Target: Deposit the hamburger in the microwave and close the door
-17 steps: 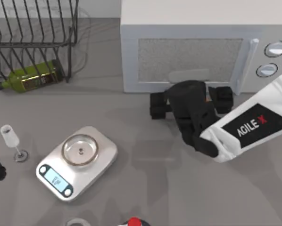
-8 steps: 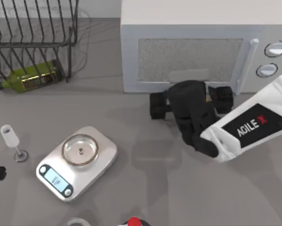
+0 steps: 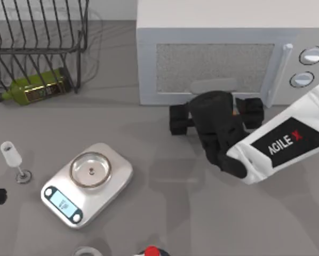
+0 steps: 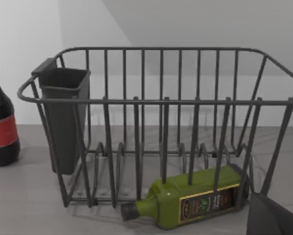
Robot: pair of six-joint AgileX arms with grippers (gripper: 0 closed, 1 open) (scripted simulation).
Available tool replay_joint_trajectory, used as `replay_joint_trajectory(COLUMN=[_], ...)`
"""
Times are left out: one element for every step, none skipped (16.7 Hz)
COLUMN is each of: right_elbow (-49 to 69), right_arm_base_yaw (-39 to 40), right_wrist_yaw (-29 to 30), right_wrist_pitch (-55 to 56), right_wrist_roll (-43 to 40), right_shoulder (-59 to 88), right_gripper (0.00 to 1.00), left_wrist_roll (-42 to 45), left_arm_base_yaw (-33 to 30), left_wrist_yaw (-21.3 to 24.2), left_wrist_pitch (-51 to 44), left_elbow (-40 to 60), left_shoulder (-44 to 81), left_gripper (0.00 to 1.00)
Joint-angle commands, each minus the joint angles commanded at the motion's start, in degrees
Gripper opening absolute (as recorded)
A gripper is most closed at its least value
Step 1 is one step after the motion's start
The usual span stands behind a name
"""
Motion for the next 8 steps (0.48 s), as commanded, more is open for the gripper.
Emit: replay_joint_trajectory(right_elbow=[0.00,0.00,0.00,0.00,0.00,0.00,0.00,0.00], right_arm_base_yaw=[0.00,0.00,0.00,0.00,0.00,0.00,0.00,0.00], right_wrist_yaw=[0.00,0.00,0.00,0.00,0.00,0.00,0.00,0.00], right_wrist_pitch=[0.00,0.00,0.00,0.00,0.00,0.00,0.00,0.00], right_wrist_roll=[0.00,0.00,0.00,0.00,0.00,0.00,0.00,0.00], right_shoulder=[0.00,0.00,0.00,0.00,0.00,0.00,0.00,0.00], right_gripper=[1.00,1.00,1.00,1.00,1.00,1.00,1.00,1.00], left_wrist_roll=[0.00,0.00,0.00,-0.02,-0.03,-0.05,-0.08,-0.09], left_arm_base_yaw=[0.00,-0.17,-0.92,-2.21,-3.55,-4.54,-5.63,-6.81], left_wrist_yaw=[0.00,-0.16,-0.88,-2.10,-3.45,-4.59,-5.71,-6.74], left_wrist_pitch=[0.00,-0.09,-0.44,-0.88,-1.30,-1.72,-2.15,-2.57], left_elbow=[0.00,-0.06,-0.28,-0.57,-0.85,-1.12,-1.40,-1.68], left_shoulder=[0.00,-0.16,-0.74,-1.44,-2.15,-2.83,-3.52,-4.20], left_gripper=[0.00,0.00,0.00,0.00,0.00,0.00,0.00,0.00])
